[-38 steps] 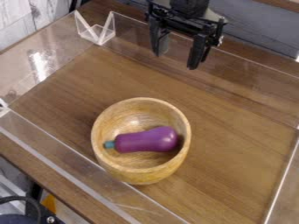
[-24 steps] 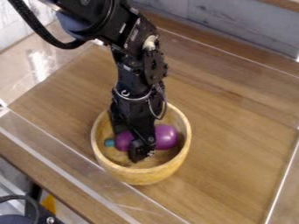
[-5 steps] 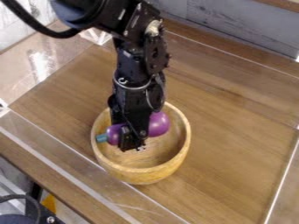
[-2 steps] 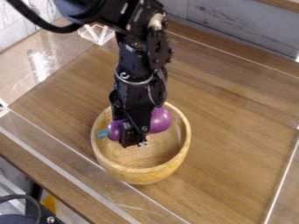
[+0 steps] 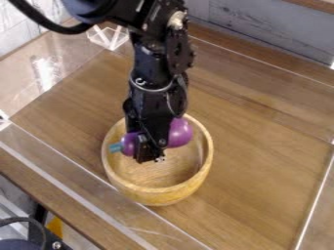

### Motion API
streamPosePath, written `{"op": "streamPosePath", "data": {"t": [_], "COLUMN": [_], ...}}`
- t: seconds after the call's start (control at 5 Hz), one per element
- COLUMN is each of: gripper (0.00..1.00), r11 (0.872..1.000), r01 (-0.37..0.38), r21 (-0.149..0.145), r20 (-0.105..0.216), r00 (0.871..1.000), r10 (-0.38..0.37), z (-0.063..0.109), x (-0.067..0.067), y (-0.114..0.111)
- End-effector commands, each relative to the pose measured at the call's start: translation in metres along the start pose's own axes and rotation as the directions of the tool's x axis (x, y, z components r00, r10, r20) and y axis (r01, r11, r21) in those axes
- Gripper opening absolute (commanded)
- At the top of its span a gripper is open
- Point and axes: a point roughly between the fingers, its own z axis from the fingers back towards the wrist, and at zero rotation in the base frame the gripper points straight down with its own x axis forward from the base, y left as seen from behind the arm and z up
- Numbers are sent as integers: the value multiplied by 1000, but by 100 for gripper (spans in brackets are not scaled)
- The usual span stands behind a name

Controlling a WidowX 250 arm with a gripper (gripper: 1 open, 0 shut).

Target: Remove the purple eggplant from inside the brown bowl and put it on the table

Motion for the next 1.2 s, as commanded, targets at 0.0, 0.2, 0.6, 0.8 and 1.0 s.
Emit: {"op": "streamPosePath", "data": {"t": [0.0, 0.2, 0.6, 0.8, 1.0], "gripper": [0, 0, 0, 0, 0], "r11": [999, 999, 999, 999, 999], "r01": [0, 2, -8, -13, -17], "r21": [44, 44, 42, 43, 43], "r20": [53, 51, 58, 62, 64], "r00": [999, 999, 998, 998, 998], "r10": [-2, -4, 5, 10, 14], "z": [17, 19, 24, 27, 29], "x": [9, 9, 7, 6, 6], "y": [8, 8, 8, 8, 9]}}
